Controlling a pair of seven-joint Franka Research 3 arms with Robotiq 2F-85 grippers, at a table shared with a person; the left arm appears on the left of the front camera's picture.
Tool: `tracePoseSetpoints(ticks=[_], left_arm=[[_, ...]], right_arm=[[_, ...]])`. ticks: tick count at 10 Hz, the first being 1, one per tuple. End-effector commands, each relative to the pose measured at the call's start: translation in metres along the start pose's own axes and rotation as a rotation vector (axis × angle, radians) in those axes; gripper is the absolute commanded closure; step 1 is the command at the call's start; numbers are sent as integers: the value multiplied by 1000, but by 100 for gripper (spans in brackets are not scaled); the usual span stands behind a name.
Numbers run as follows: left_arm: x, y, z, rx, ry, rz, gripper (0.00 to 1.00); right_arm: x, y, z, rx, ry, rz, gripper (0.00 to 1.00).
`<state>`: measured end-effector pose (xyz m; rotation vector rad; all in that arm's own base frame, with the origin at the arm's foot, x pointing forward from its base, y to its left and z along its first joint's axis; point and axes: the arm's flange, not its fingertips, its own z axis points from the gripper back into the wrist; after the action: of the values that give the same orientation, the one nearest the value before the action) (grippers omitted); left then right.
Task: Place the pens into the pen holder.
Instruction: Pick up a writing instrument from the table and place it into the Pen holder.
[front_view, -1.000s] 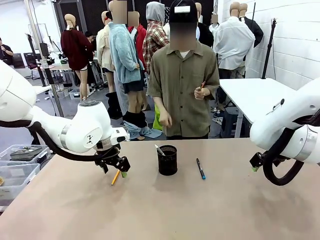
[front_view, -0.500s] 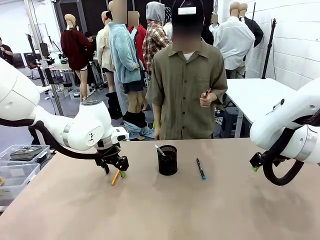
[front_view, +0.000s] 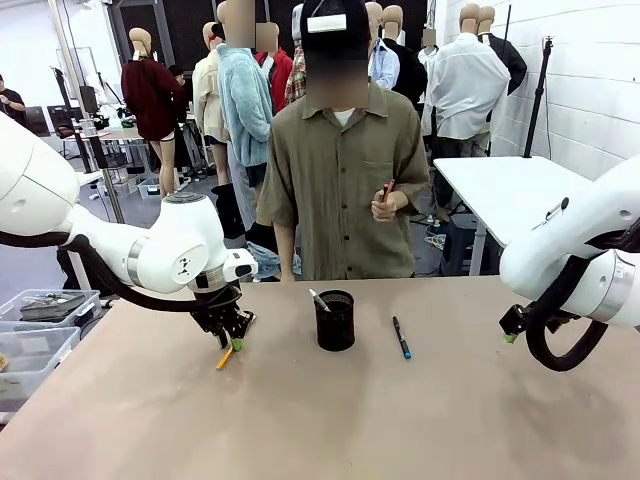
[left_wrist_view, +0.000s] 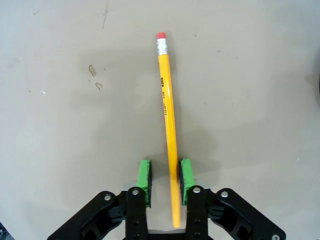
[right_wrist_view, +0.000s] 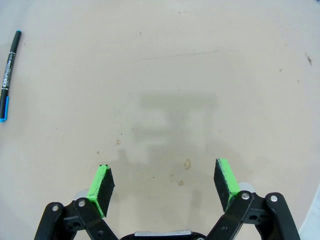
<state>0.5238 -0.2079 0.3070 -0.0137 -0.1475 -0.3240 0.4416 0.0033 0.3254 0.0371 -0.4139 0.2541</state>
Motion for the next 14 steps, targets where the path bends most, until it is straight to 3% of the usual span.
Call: tracePoseSetpoints(ticks=[1,4,6,9,12,14], left_arm=[[-1,-12,-16,47,53,33,100],[-3,-17,-19,58,77,36,100],[-7,-16,-1,9,21,-3,100],[-14,-6,34,-211,-83,-184,100],[-15,5,49,-402,-153,-329,100],[-14,6,50,-546,-256,-428,100]], right_arm=[[1,0,1,-3,-2,14,0],[1,0,1,-3,-2,14,0],[1,0,1,-3,-2,14,0],[1,0,1,-3,-2,14,0],[1,0,1,-3,-2,14,0],[1,0,1,-3,-2,14,0]])
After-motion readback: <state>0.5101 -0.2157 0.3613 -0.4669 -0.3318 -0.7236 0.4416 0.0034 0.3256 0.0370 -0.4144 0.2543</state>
